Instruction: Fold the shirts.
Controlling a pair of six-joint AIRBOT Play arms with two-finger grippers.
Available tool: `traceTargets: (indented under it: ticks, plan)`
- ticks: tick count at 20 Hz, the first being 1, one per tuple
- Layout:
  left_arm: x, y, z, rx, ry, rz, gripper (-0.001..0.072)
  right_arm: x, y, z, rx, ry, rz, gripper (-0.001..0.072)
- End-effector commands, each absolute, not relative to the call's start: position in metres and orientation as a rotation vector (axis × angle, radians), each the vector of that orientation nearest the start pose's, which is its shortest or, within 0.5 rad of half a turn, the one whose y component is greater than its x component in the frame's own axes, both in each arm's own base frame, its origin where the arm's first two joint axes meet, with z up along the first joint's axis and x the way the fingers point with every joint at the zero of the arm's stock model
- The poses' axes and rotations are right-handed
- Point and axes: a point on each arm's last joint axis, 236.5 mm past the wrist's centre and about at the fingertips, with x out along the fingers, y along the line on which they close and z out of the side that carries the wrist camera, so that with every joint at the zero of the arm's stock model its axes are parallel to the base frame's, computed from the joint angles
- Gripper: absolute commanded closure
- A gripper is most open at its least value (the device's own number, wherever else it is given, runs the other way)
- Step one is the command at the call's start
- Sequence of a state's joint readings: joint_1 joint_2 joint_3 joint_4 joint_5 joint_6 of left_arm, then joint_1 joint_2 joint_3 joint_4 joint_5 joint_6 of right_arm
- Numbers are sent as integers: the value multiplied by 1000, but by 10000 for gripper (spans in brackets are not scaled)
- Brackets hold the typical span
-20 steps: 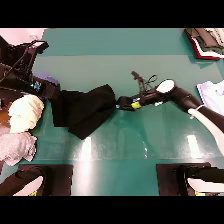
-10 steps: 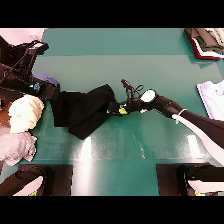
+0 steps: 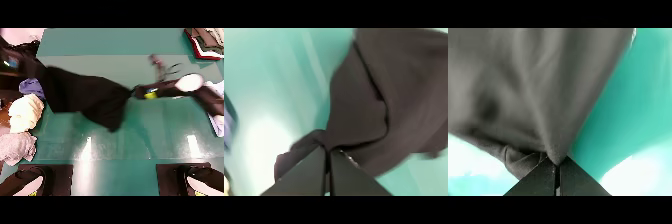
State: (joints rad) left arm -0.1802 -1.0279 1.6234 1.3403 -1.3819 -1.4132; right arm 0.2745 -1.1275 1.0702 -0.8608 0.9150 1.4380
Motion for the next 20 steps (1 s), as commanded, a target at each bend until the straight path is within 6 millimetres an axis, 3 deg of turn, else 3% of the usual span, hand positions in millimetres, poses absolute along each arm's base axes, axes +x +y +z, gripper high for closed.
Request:
traceTargets:
  ticks: [1,3,6,9,11,14,16,18,20]
  plan:
    - [339,-112,356,99,539,-410,684,353,123,195,351,768,436,694]
    - [327,-113,390,68,458,-418,684,341,80,265,308,604,349,694]
    - [302,-137,434,17,350,-530,684,312,44,352,248,398,249,694]
    - [267,-176,461,-56,293,-732,684,278,36,403,190,286,203,694]
    - [250,-196,460,-88,315,-851,684,263,40,421,157,266,210,694]
    - [257,-201,426,-88,432,-869,685,262,53,426,127,316,267,694]
    - [274,-194,385,-78,552,-817,685,276,71,414,117,402,356,694]
    - [297,-181,334,-65,682,-734,685,302,97,385,118,522,462,694]
    - [319,-162,273,-36,822,-624,685,336,122,338,101,662,519,694]
